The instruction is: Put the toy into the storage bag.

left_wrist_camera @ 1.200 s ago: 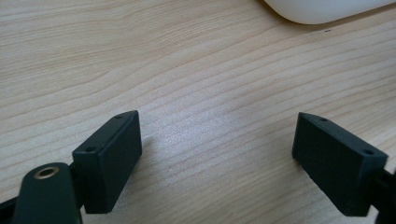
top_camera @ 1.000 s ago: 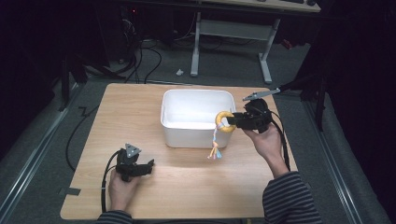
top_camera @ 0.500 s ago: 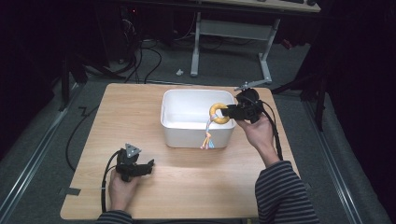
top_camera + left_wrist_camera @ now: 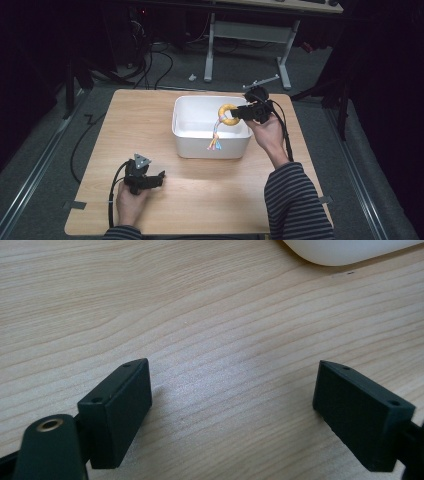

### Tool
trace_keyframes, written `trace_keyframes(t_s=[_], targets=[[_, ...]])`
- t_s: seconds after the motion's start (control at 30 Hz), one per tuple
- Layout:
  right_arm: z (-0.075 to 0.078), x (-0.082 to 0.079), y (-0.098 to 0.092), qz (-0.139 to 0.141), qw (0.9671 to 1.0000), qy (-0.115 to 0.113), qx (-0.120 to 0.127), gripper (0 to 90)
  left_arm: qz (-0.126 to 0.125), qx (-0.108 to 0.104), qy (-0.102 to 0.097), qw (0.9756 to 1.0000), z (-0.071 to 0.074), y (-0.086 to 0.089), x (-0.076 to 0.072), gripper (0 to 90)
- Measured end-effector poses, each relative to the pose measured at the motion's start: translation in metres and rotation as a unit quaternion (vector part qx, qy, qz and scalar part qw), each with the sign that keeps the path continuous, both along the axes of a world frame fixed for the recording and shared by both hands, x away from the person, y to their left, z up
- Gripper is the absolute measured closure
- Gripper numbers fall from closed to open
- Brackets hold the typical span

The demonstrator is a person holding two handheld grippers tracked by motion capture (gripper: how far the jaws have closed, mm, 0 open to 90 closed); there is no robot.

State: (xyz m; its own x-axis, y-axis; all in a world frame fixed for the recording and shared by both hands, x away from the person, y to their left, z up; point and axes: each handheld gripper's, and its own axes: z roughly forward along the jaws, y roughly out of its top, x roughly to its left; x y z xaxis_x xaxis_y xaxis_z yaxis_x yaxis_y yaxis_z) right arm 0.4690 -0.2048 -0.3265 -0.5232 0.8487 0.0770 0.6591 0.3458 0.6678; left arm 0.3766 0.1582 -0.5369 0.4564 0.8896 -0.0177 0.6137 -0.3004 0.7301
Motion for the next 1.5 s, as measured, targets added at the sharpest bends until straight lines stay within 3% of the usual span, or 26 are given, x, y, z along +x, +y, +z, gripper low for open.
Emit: trace_keyframes(t_s=[0.57, 0.77, 1.23, 1.5], targets=[[-0.017, 0.028, 0.002, -0.055, 0.9982, 0.025, -0.001, 67.9, 0.000, 0.001, 0.000, 1.0000, 0.000, 0.000, 0.000, 16.2], [-0.026, 0.036, 0.002, -0.075, 0.9964, 0.036, -0.014, 67.9, 0.000, 0.000, 0.000, 1.0000, 0.000, 0.000, 0.000, 16.2], [-0.045, 0.041, 0.009, -0.085, 0.9940, 0.045, -0.052, 67.8, 0.000, 0.000, 0.000, 1.0000, 0.000, 0.000, 0.000, 16.2], [-0.058, 0.037, 0.012, -0.070, 0.9927, 0.054, -0.082, 67.8, 0.000, 0.000, 0.000, 1.0000, 0.000, 0.000, 0.000, 16.2]])
